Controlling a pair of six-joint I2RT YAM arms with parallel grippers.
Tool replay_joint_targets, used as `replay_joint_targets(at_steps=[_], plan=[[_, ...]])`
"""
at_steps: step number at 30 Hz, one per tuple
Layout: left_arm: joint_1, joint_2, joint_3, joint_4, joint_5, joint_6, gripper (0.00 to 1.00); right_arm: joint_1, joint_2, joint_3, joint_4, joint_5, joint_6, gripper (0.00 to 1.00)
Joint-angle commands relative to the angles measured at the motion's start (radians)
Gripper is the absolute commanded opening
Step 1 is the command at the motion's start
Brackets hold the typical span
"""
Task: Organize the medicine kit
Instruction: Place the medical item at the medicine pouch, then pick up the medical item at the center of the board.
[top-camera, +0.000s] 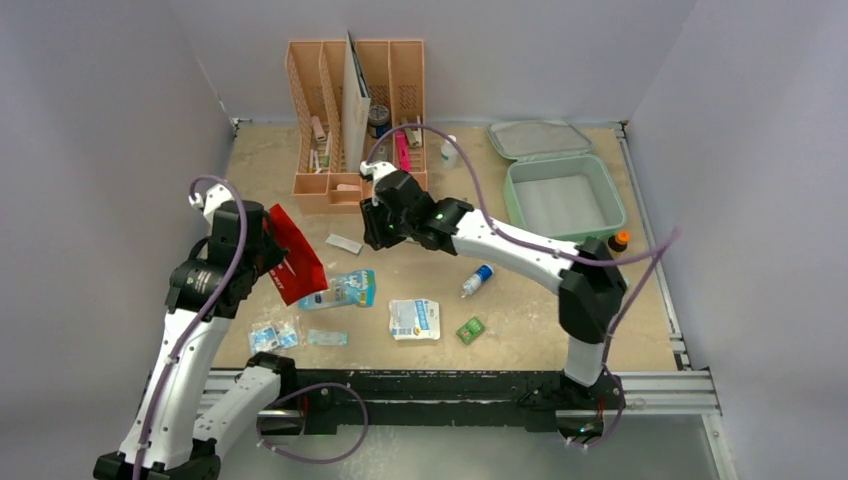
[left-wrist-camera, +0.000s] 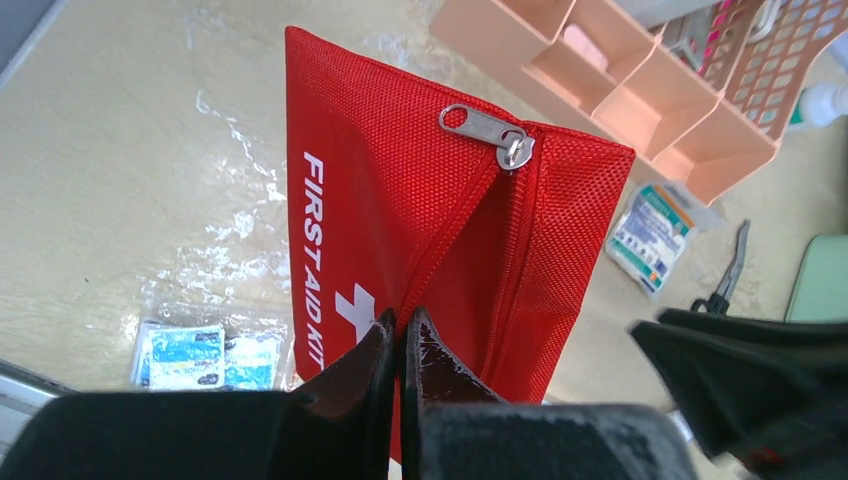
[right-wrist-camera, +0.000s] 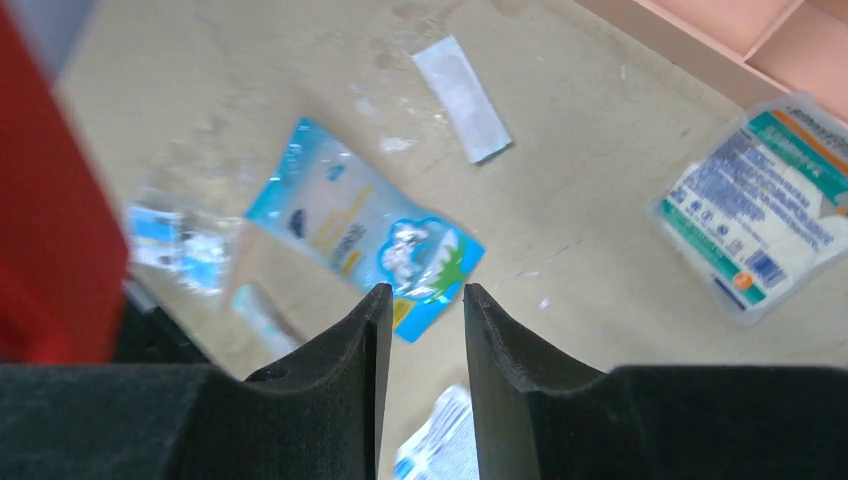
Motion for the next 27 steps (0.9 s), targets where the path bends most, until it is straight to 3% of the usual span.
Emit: replay_joint_targets(at_steps=[1,13,27], plan=[[-0.002,-0.037,0.069,0.0,-0.068,0.021,0.0,0.001,0.099,0.074,0.066,0.047,-0.165,0.36],[-0.014,-0.049,0.172,0.0,-0.113,0.124,0.0,0.001,0.373,0.239,0.149,-0.038,-0.363,0.52],[-0.042,-0.074,0.165,-0.012,-0.123,0.152,0.0,0.007,0.545,0.374,0.143,-0.066,-0.42,0.52]])
